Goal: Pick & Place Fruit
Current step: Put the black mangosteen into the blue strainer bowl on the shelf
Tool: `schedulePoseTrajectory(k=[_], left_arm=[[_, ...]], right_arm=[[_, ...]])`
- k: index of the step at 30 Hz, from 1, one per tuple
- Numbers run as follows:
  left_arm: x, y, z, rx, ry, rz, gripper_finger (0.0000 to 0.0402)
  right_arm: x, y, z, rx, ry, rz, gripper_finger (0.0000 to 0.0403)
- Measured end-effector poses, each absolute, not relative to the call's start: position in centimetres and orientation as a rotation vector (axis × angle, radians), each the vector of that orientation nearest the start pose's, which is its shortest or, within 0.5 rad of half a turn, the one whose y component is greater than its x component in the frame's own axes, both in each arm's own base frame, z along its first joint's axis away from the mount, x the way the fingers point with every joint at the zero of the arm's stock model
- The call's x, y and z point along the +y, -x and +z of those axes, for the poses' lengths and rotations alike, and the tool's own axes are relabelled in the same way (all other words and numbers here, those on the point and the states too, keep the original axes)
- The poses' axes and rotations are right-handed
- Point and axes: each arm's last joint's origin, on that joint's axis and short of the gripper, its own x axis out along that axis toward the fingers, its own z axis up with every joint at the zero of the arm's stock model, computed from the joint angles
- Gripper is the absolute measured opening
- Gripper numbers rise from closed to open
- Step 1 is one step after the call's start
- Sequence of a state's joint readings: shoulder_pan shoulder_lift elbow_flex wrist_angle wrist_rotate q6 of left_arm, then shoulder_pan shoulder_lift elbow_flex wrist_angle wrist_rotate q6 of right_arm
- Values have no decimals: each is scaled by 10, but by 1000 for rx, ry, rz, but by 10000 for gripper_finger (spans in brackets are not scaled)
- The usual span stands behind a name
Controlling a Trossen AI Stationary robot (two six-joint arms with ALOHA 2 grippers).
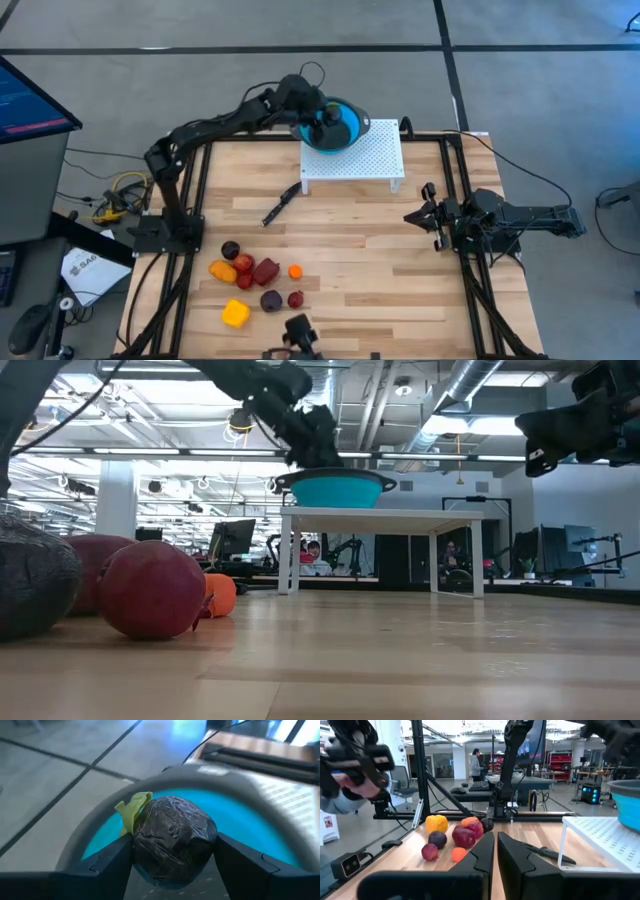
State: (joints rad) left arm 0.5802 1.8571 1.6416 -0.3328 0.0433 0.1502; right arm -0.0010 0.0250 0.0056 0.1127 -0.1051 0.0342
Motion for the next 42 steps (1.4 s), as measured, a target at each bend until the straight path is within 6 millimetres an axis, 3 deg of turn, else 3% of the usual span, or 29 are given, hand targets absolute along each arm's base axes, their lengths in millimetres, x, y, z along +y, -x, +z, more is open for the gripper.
schedulePoseTrajectory(k=[8,37,42], left_arm=[[247,-361,294,613,51,498,261],[243,-363,295,657,-63,564,284],[240,-362,277,698,-62,580,290]], right_arm=[[3,-98,174,-92,-30,105,17],[3,-98,174,-88,-83,108,17],[3,-98,174,-88,-83,108,17]])
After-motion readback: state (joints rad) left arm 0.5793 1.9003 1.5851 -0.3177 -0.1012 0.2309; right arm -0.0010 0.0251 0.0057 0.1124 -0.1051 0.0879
